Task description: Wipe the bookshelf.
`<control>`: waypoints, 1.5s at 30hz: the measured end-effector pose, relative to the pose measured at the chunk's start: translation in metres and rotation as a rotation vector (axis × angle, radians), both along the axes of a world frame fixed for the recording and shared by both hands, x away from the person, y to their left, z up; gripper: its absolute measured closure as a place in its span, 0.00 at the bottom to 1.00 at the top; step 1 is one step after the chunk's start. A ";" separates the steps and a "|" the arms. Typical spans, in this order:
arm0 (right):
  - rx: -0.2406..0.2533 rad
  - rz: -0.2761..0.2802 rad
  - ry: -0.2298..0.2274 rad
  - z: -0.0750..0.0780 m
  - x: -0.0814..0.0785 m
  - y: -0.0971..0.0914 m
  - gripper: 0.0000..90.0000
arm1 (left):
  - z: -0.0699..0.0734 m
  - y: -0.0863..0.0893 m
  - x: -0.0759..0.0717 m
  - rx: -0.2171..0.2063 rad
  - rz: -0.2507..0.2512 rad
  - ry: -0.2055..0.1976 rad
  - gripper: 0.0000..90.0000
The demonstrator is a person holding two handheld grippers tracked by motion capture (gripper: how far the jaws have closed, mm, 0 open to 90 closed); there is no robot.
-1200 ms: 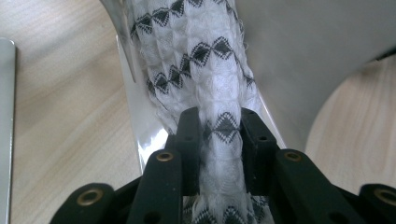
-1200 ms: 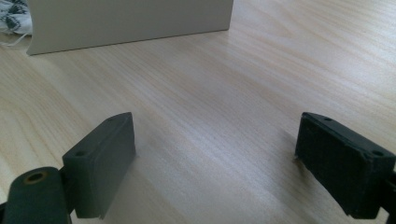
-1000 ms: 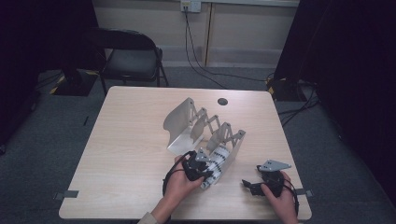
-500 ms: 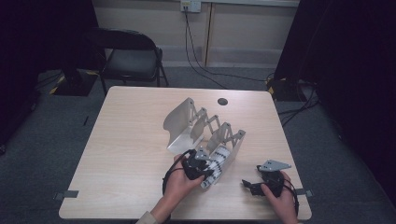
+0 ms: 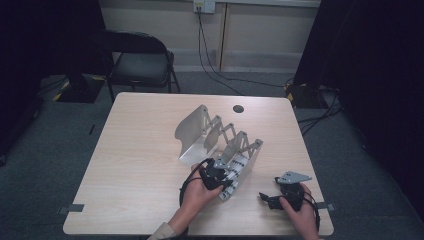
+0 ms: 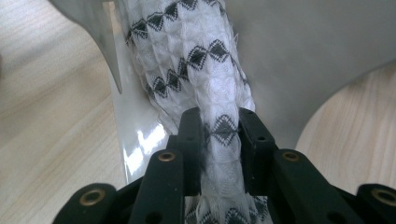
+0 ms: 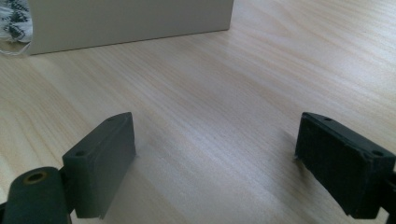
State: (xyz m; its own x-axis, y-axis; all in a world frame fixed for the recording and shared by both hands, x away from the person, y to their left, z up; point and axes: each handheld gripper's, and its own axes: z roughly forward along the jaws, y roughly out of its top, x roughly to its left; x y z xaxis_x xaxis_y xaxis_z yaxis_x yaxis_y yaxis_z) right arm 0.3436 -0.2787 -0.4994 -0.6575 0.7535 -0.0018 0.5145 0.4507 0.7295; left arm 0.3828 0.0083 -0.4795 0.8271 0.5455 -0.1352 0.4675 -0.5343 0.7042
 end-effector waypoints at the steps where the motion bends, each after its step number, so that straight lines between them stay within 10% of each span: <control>1: 0.000 0.000 -0.001 0.000 0.000 0.000 0.13 | 0.000 0.002 -0.002 0.001 -0.003 0.002 0.82; 13: 0.000 0.000 0.000 0.000 0.000 0.000 0.13 | 0.004 0.025 -0.015 -0.020 -0.005 0.004 0.83; 22: 0.000 0.000 0.000 0.000 0.000 0.000 0.13 | 0.009 0.005 -0.001 -0.039 0.024 -0.040 0.81; 38: 0.000 0.000 0.000 0.000 0.000 0.000 0.13 | 0.001 0.018 -0.016 -0.018 -0.011 0.026 0.85; 45: -0.001 0.000 -0.001 0.000 0.000 0.000 0.13 | 0.010 0.017 -0.008 -0.082 0.039 -0.048 0.57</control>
State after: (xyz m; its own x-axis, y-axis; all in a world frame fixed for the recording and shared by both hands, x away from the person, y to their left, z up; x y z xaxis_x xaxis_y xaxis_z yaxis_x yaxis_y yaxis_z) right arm 0.3437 -0.2788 -0.4994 -0.6577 0.7533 -0.0028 0.5137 0.4512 0.7297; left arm 0.3745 0.0254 -0.4693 0.8121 0.5660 -0.1417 0.4515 -0.4558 0.7671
